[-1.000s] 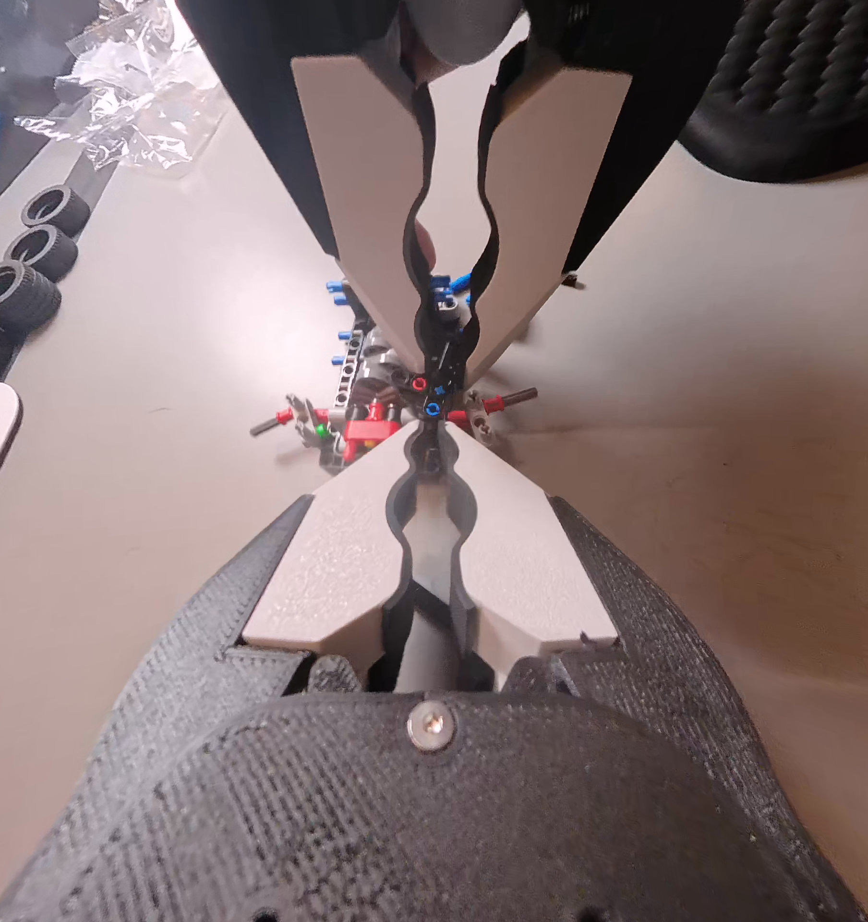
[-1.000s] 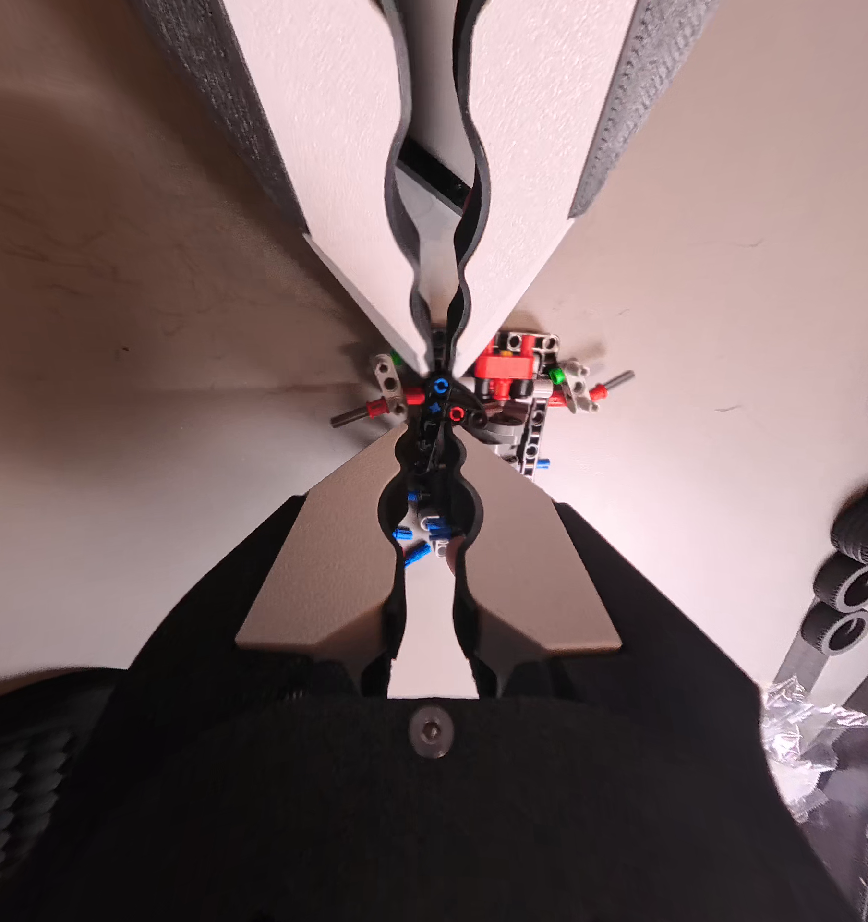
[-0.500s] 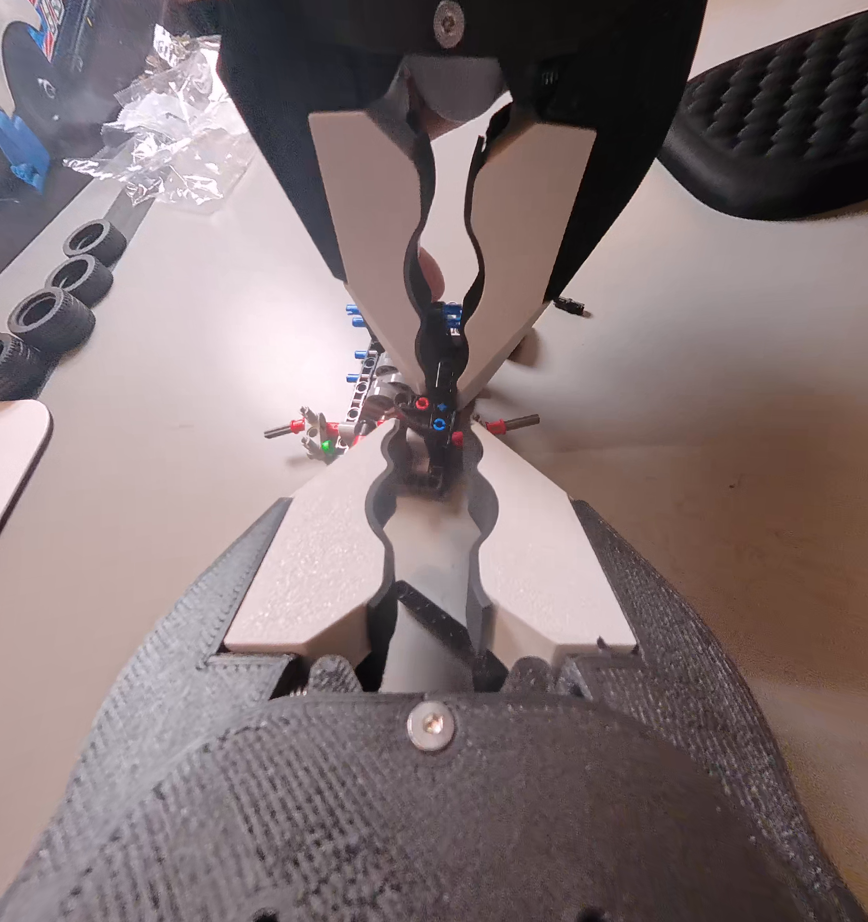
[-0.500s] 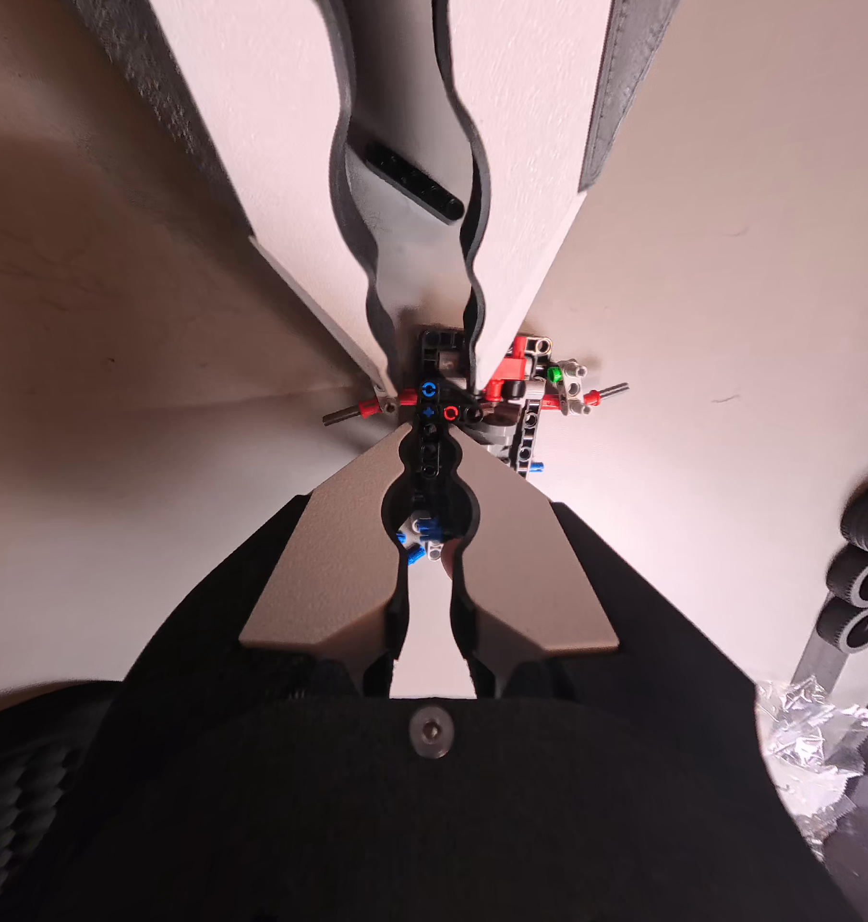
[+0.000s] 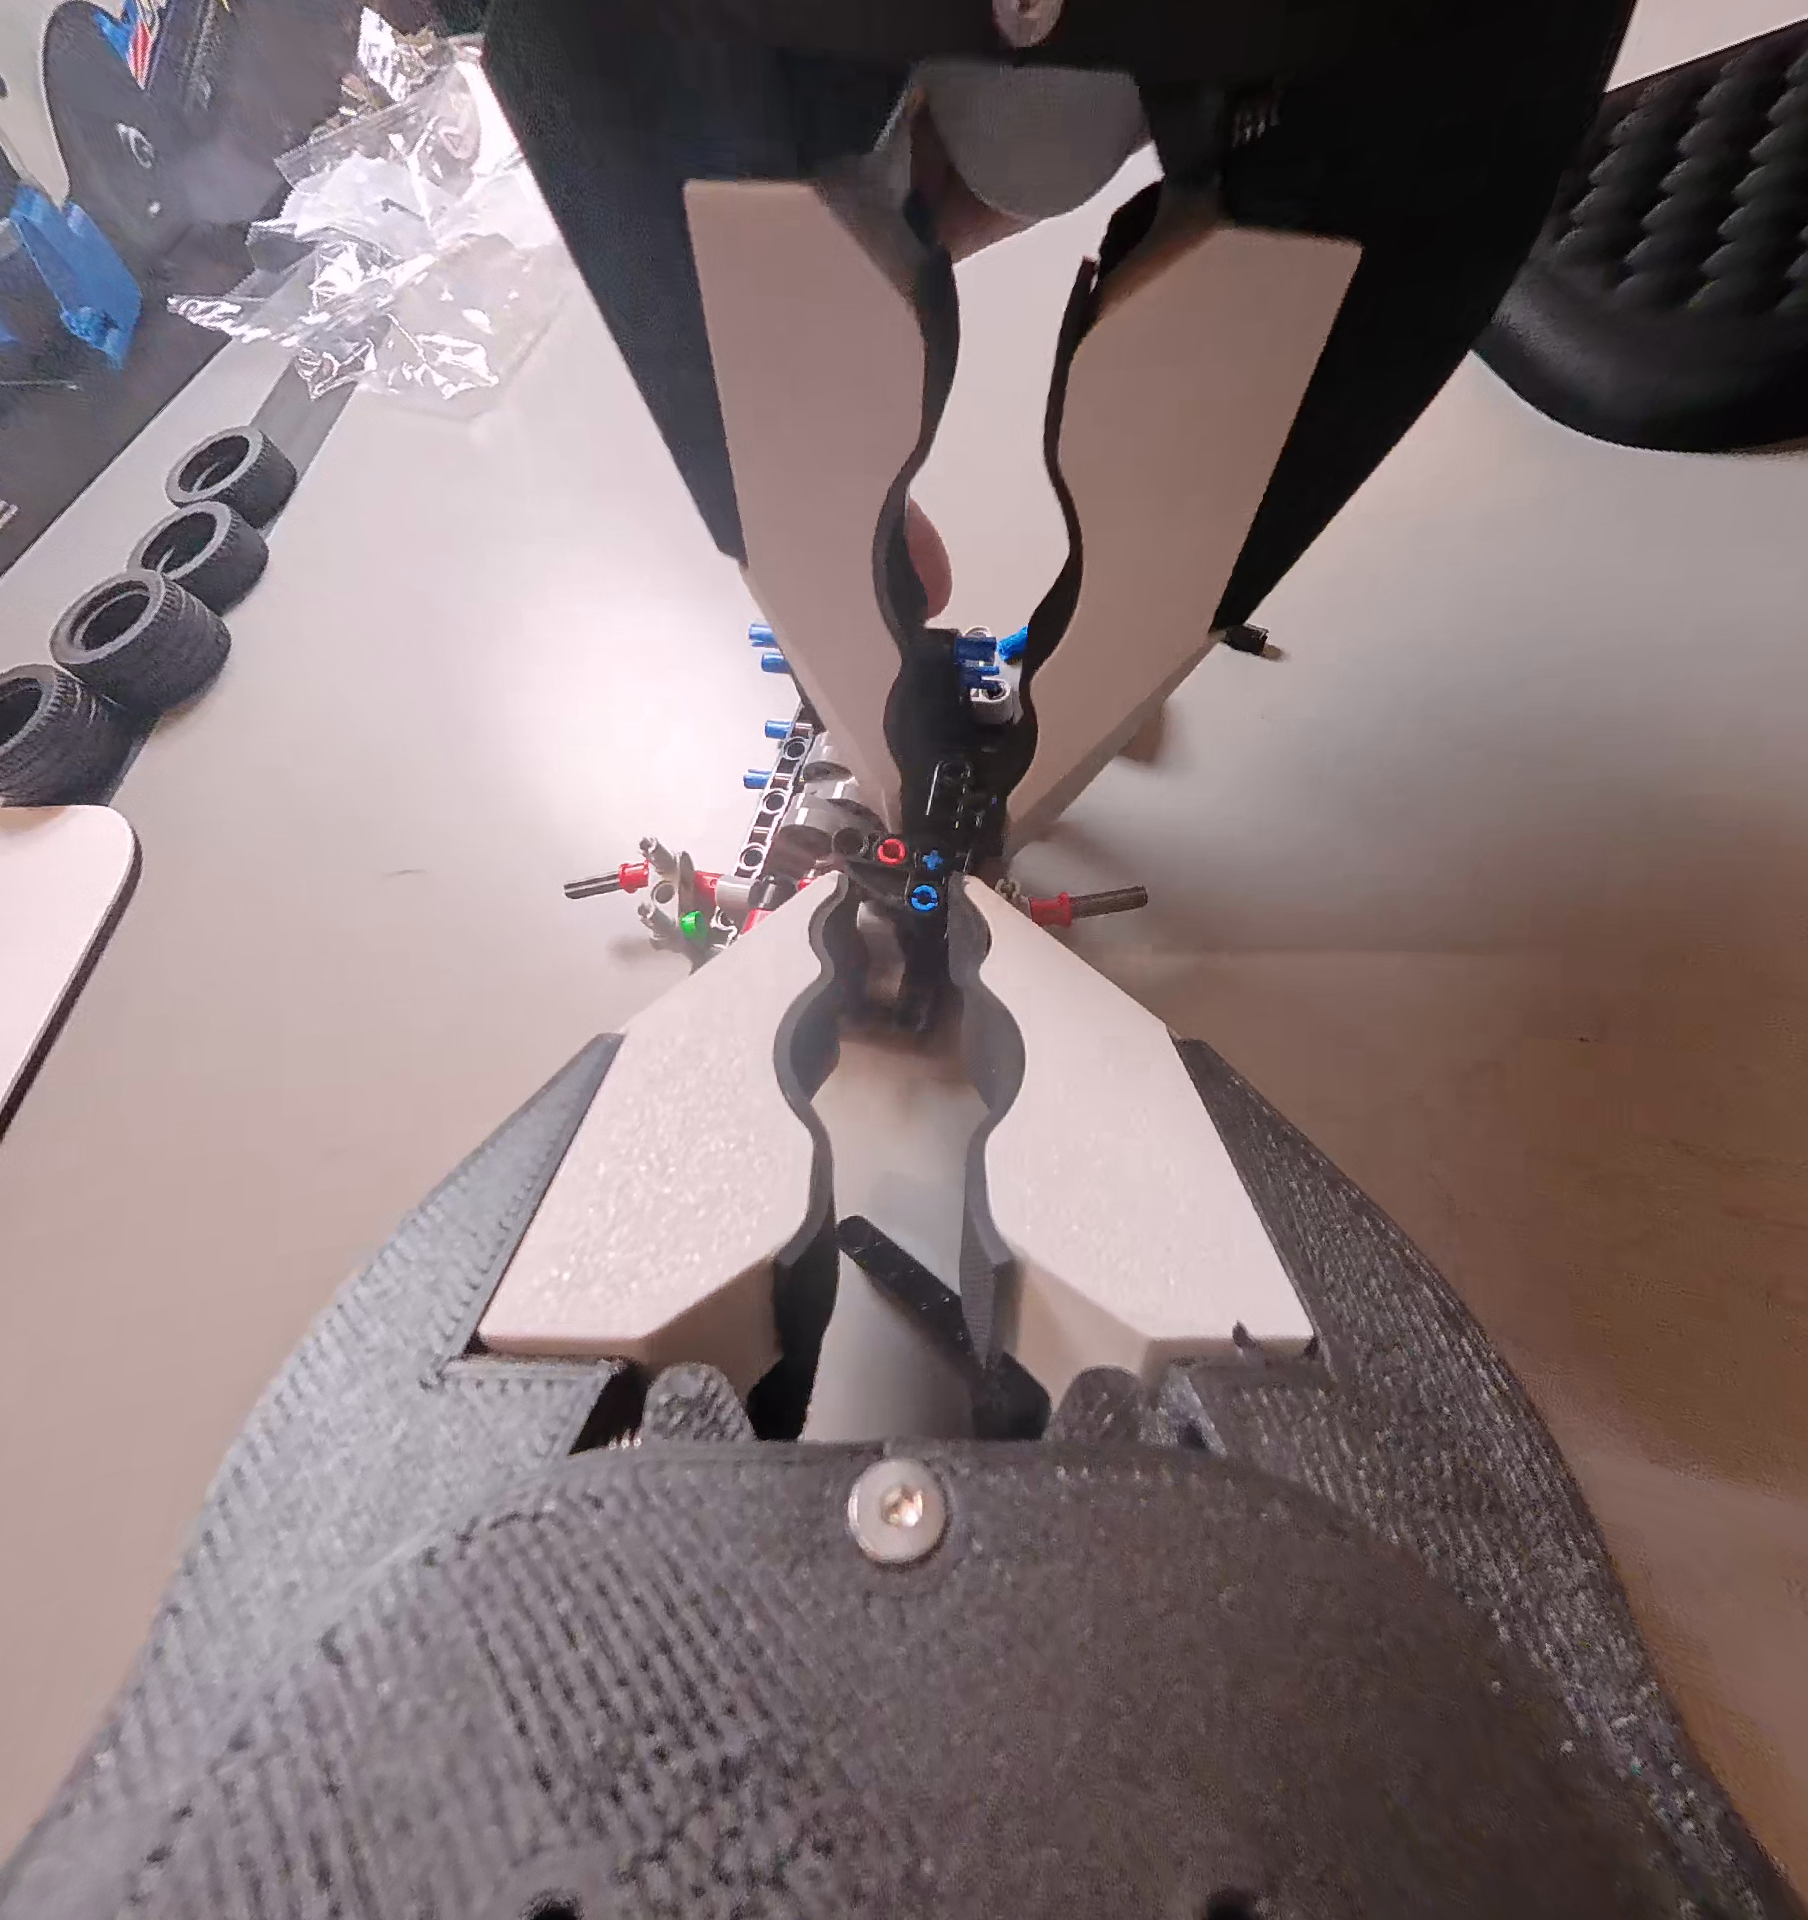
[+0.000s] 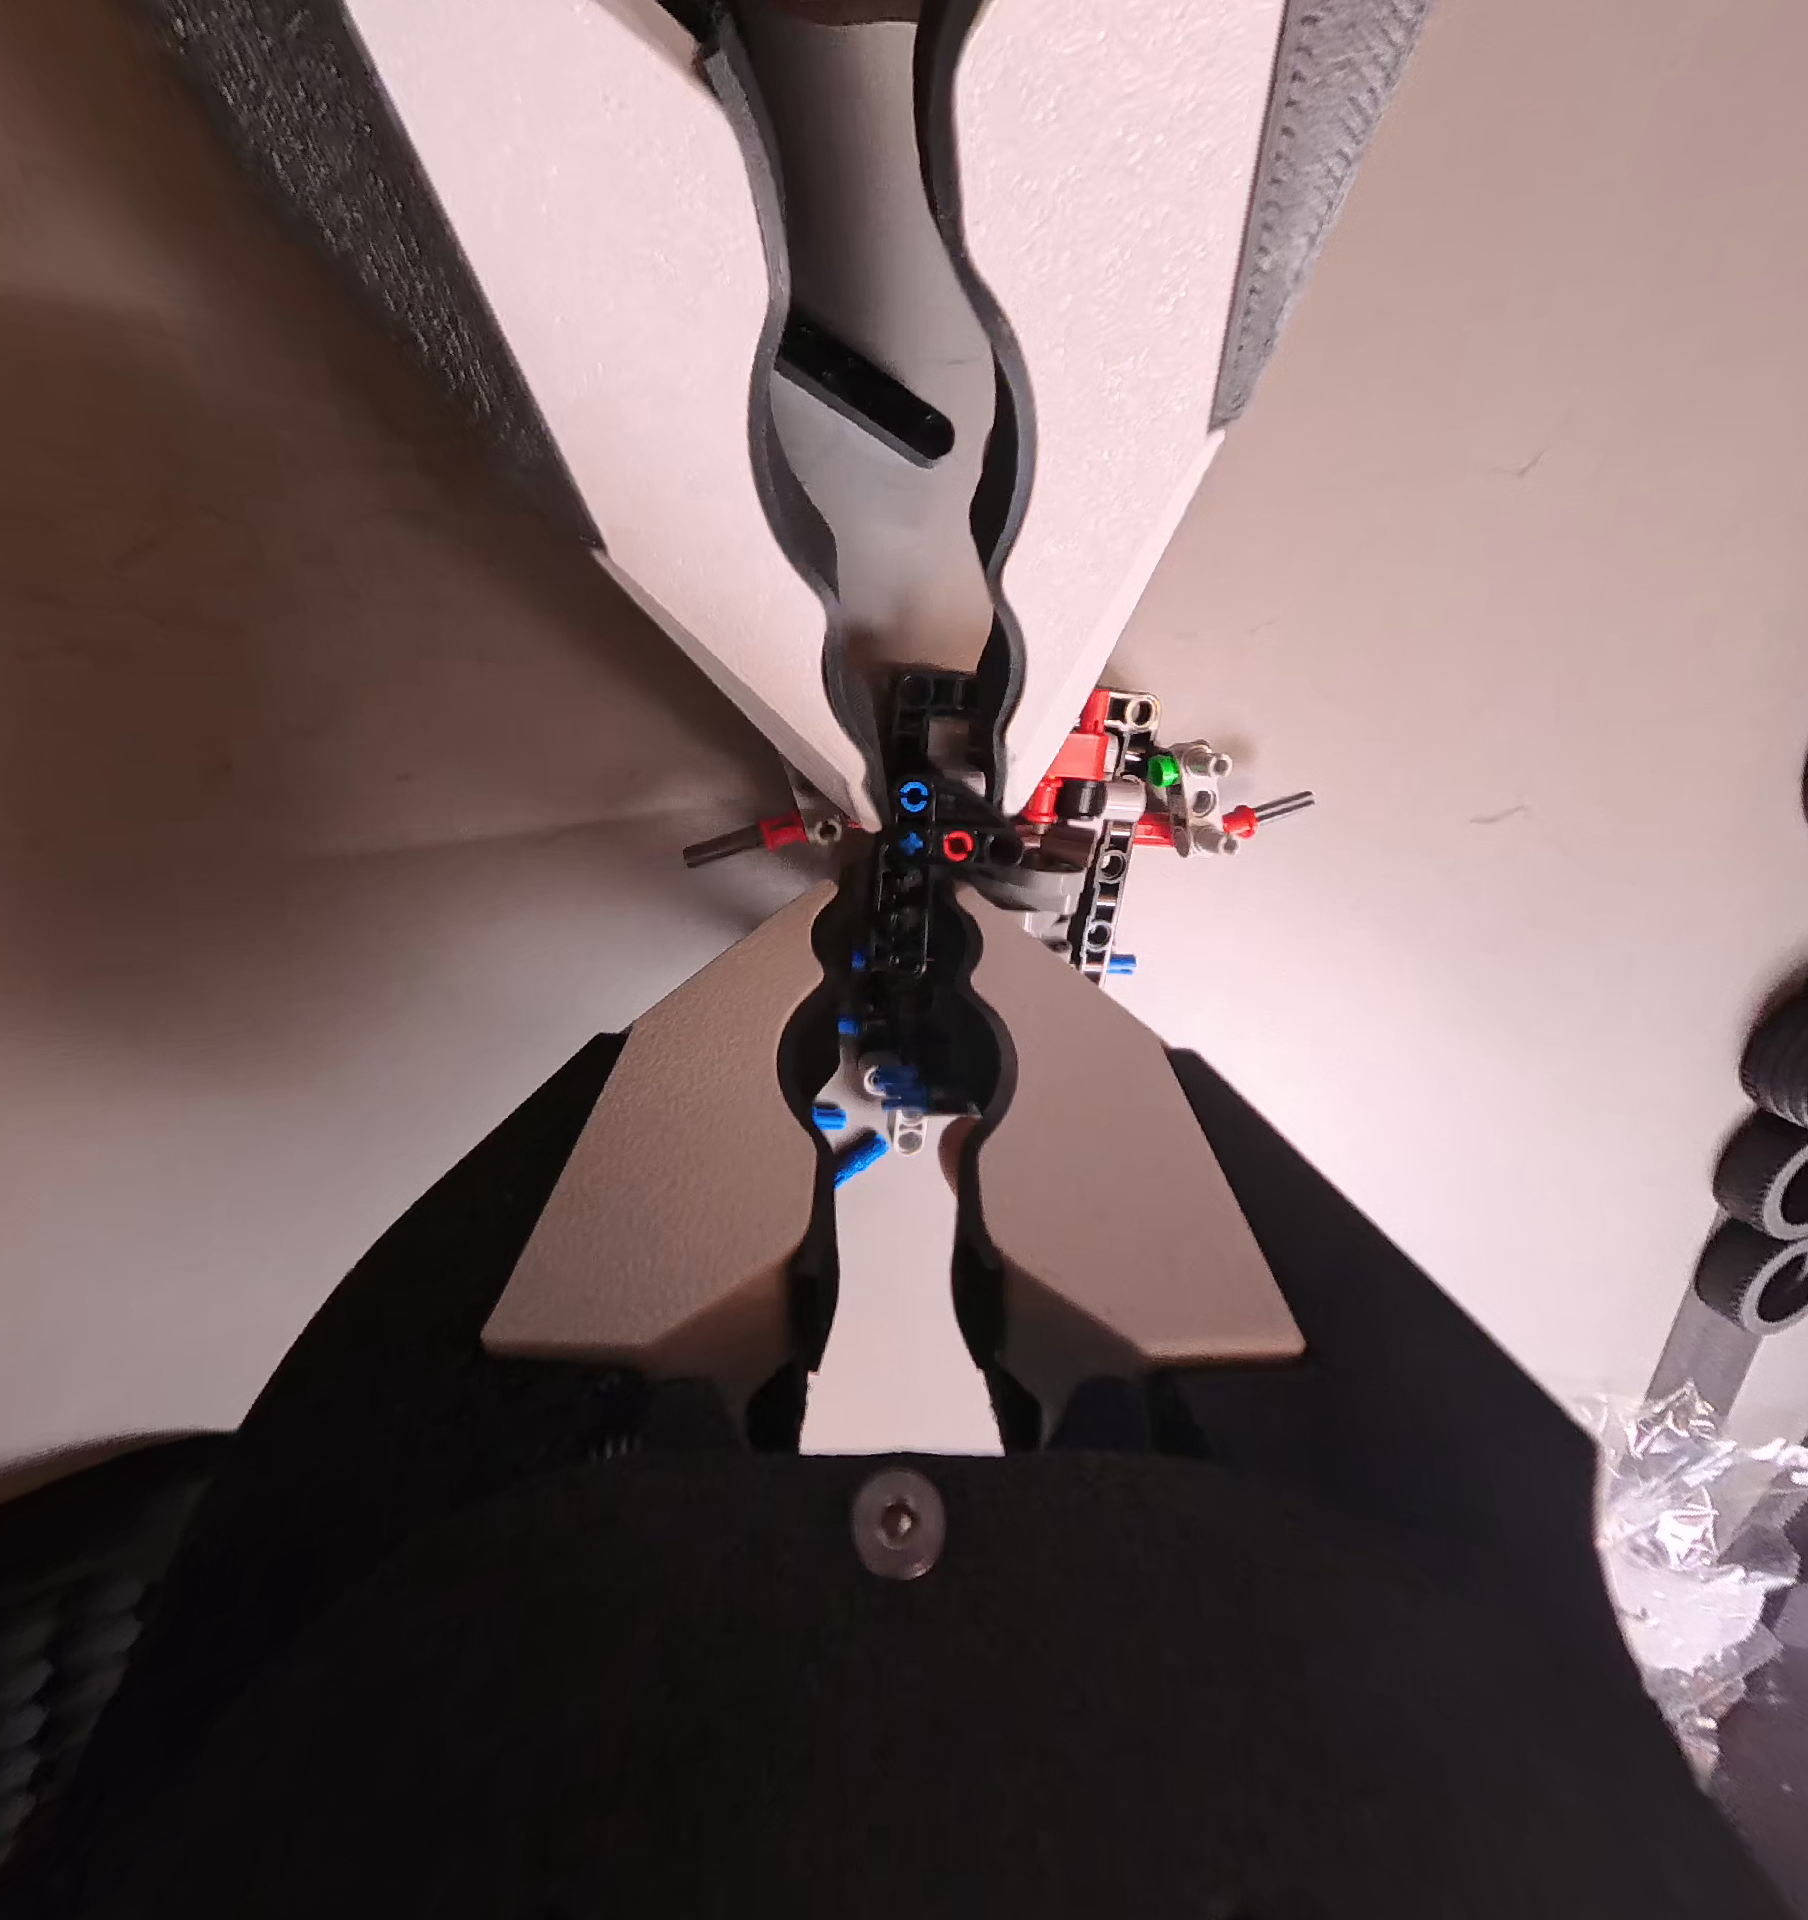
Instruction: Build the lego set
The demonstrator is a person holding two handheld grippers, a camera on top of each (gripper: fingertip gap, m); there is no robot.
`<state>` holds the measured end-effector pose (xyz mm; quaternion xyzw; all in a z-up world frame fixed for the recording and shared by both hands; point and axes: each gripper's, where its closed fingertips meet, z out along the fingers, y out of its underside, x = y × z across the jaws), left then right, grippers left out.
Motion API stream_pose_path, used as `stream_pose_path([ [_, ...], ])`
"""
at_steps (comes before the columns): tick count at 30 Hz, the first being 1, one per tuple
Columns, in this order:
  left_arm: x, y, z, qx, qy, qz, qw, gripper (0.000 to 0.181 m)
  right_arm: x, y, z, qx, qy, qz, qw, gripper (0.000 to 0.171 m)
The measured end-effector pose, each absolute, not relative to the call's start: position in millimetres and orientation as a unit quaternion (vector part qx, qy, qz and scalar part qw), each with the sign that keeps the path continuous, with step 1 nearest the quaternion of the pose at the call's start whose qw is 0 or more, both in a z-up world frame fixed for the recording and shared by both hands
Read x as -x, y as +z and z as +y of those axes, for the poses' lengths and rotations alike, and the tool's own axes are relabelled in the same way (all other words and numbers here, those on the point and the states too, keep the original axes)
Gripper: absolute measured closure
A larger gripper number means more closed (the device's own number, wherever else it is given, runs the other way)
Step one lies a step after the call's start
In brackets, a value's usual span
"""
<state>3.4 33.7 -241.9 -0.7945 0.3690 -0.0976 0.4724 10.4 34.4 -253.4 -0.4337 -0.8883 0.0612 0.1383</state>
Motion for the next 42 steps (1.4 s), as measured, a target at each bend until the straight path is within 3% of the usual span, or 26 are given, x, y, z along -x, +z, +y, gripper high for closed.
stream_pose_path([
  [9,-3,-242,34,0.800,-0.102,0.363,0.467,0.167,-1,-236,35,0.401,0.057,-0.881,0.244,0.151],
  [19,2,-243,36,0.809,-0.103,0.348,0.463,0.168,7,-244,35,0.372,0.057,-0.894,0.243,0.154],
  [27,24,-231,25,0.807,-0.173,0.343,0.448,0.141,9,-243,38,0.368,0.069,-0.899,0.227,0.156],
  [32,37,-260,30,0.828,-0.162,0.357,0.402,0.132,13,-243,40,0.361,0.065,-0.905,0.216,0.156],
  [42,27,-270,36,0.830,-0.140,0.367,0.395,0.156,18,-243,44,0.384,0.074,-0.894,0.220,0.158],
])
